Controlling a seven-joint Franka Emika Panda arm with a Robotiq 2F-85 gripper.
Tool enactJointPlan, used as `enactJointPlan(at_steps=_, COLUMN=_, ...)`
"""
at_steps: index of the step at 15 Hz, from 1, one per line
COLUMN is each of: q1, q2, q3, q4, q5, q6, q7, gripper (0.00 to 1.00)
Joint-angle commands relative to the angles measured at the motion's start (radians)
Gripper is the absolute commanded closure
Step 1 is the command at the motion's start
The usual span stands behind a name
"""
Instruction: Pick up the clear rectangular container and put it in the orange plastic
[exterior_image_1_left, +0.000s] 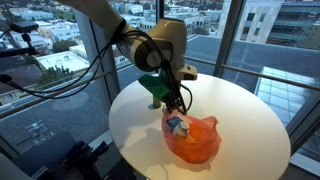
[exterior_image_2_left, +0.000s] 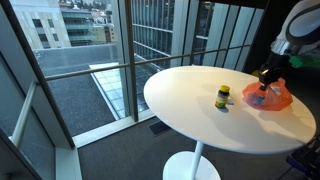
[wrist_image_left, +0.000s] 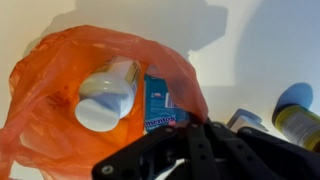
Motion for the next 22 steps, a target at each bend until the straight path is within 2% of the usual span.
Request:
enactJointPlan(at_steps=1, q1=-0.010, q2=-0.037, q3=-0.008, q4=0.007, q5=0.025, q6=-0.002, q7=-0.016, gripper=0.96)
enactJointPlan(at_steps=7, q1=-0.007, q2=-0.051, q3=-0.013, q4=0.010, q5=0.018, q6=0.007, q7=-0.004, gripper=0.96)
enactJointPlan(at_steps=8, q1=-0.007, q2=-0.050, q3=-0.013, q4=0.011, q5=0.018, q6=0.003, q7=-0.002, gripper=0.72)
enactJointPlan(at_steps=10, q1=-0.006, q2=-0.059, q3=-0.012, q4=0.004, q5=0.018, q6=0.002, q7=-0.005, gripper=0.71)
enactJointPlan(at_steps=15, q1=-0.001, q2=-0.122, q3=-0.006, q4=-0.026, q5=0.023, q6=-0.015, q7=-0.026, gripper=0.33)
enactJointPlan(at_steps=19, q1=0.007, q2=-0.194, q3=-0.006, q4=-0.051, q5=0.033, q6=-0.076, q7=-0.060, gripper=0.02)
enactJointPlan(at_steps=22, q1=0.013, q2=-0.251, q3=-0.012, q4=-0.067, q5=0.043, q6=-0.163, q7=-0.087, gripper=0.00)
